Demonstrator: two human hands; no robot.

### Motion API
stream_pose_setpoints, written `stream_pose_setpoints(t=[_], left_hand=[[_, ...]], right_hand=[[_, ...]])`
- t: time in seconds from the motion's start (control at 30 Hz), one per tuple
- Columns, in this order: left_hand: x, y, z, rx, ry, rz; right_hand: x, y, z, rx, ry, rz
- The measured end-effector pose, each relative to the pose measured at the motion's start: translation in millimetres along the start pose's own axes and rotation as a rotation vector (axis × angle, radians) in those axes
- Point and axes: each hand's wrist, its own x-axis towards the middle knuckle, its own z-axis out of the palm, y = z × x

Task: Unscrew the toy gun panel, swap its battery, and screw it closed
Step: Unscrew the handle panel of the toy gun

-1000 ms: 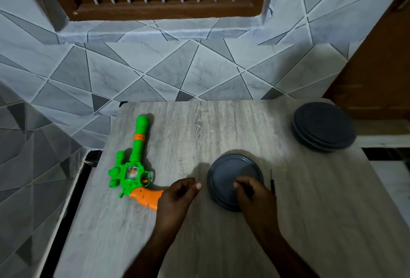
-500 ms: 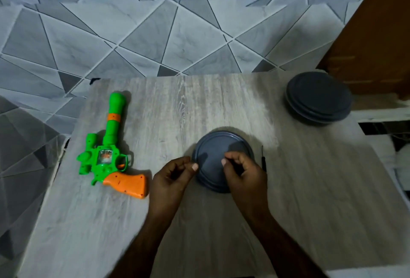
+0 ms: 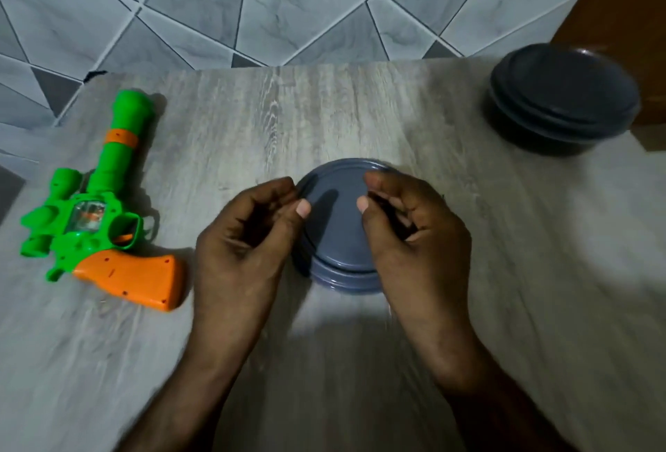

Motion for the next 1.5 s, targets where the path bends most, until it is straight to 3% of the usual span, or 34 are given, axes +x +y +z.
stream_pose_setpoints(t=[0.2,0.43,0.73,1.23,1.5], left_hand=[[0,-15,-5,0.043,-0.039,0.107],[-27,-35,-20,0.076,0.074,0.175],[-69,-35,-63,0.18,0.22,0.189],[-72,-43,-144,0.217,0.434,-0.005],[-54,-43,-156,0.227,0.463,-0.097]], right_hand=[[-6,9,-6,-0.004,-0.053,-0.07],[-25,12,-1,0.03,-0.104,-0.17],[-80,3,31,-0.052,-0.319,-0.145],[-121,-20,96,-0.215,-0.409,-0.256],[-109,-21,97,-0.306,-0.356,-0.274]])
